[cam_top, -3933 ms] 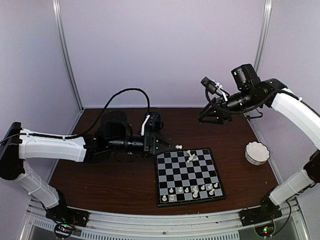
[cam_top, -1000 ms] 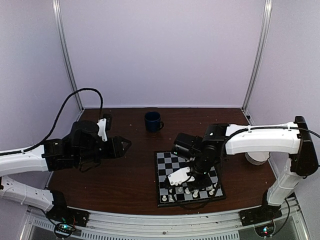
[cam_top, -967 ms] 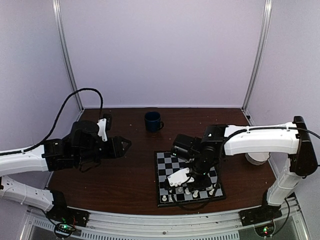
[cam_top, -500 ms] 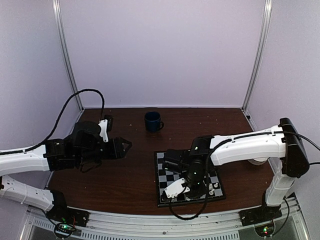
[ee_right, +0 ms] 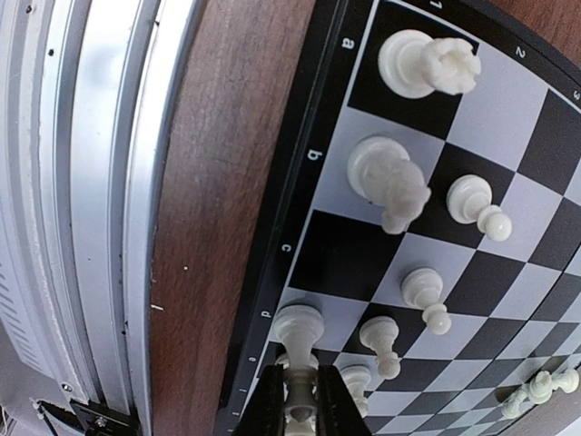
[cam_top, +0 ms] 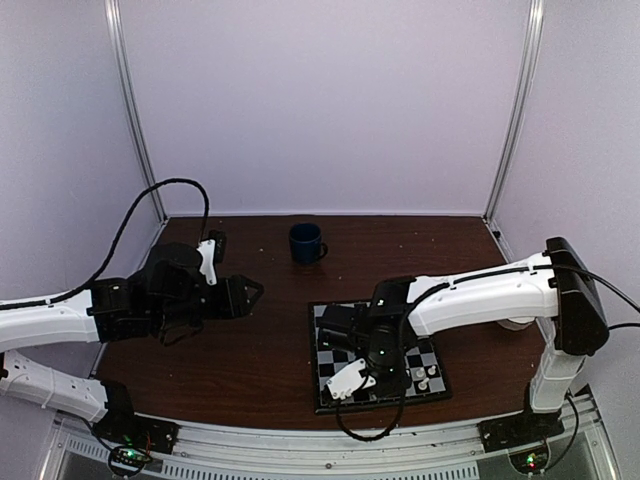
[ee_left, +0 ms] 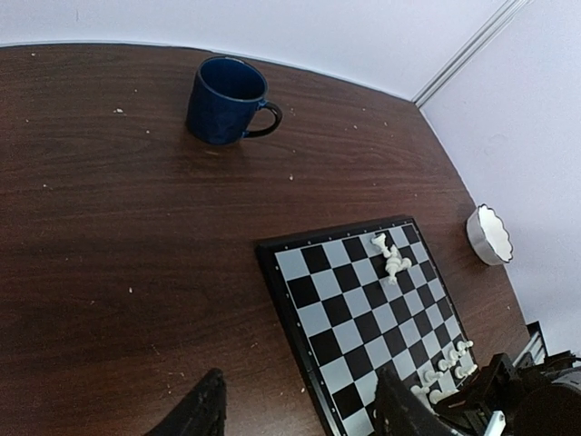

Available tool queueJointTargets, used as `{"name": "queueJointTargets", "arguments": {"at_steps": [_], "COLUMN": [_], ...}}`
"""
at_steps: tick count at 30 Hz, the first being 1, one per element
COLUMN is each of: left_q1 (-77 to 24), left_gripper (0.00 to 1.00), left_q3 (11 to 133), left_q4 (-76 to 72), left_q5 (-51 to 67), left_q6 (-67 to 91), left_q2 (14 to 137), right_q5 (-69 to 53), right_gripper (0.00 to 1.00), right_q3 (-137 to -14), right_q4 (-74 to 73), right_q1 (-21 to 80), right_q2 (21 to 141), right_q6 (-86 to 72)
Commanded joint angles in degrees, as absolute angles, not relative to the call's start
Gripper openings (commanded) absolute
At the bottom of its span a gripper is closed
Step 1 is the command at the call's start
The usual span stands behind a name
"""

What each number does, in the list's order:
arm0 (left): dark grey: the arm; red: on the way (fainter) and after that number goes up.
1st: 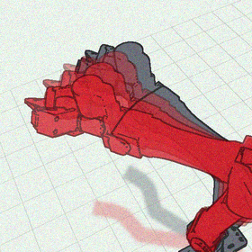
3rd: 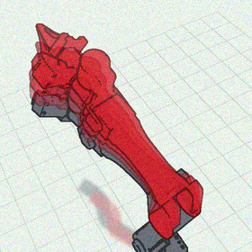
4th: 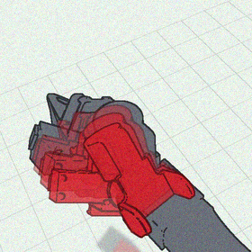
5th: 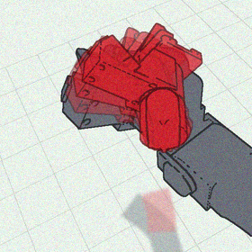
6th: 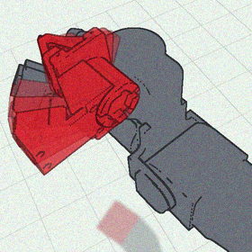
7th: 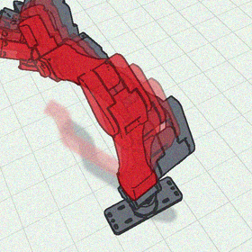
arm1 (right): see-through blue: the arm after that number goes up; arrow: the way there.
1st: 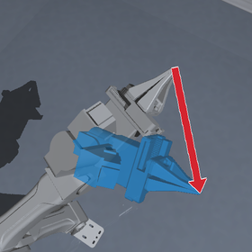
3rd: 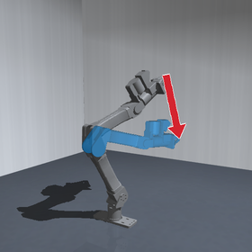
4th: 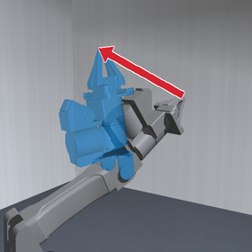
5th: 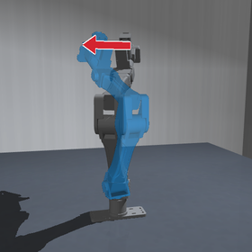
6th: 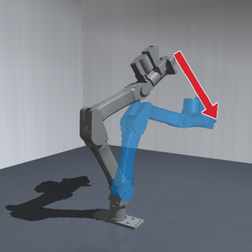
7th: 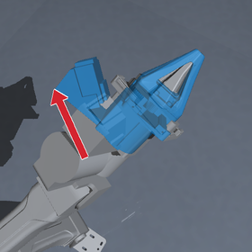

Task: Set up the chess pieces on the board
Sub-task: Place the queen at d1.

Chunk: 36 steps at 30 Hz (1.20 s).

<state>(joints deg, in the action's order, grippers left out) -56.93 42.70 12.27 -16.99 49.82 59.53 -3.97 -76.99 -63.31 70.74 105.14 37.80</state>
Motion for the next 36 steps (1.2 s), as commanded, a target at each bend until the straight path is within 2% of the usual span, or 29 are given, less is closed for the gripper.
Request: {"name": "queueJointTargets", "arguments": {"at_steps": [1, 9, 24, 31, 36], "left_q1": [-56.5, -56.5, -56.5, -56.5, -56.5], "left_gripper": [0.56, 0.56, 0.56, 0.57, 0.57], "left_q3": [41.8, 41.7, 41.8, 45.5, 52.2], "left_q4": [11.7, 11.5, 11.8, 14.5, 17.7], "left_q5": [-17.8, -17.6, -17.6, -15.7, -11.3], "left_q6": [49.6, 49.4, 49.3, 46.3, 41.4], "left_q2": [59.3, 59.5, 59.1, 62.2, 69.3], "right_q5": [-1.5, -1.1, -0.5, -1.8, -9.1], "right_gripper": [0.05, 0.09, 0.25, 0.30, 0.32], "right_q3": [-78.5, -79.3, -80.7, -85.9, -87.2], "right_q4": [-63.9, -64.2, -65.8, -69.3, -69.6], "right_q1": [71.1, 71.2, 71.6, 69.7, 62.0], "right_q2": [106.5, 107.1, 105.3, 97.7, 91.4], "right_q6": [38.1, 37.9, 37.9, 39.2, 38.8]}}
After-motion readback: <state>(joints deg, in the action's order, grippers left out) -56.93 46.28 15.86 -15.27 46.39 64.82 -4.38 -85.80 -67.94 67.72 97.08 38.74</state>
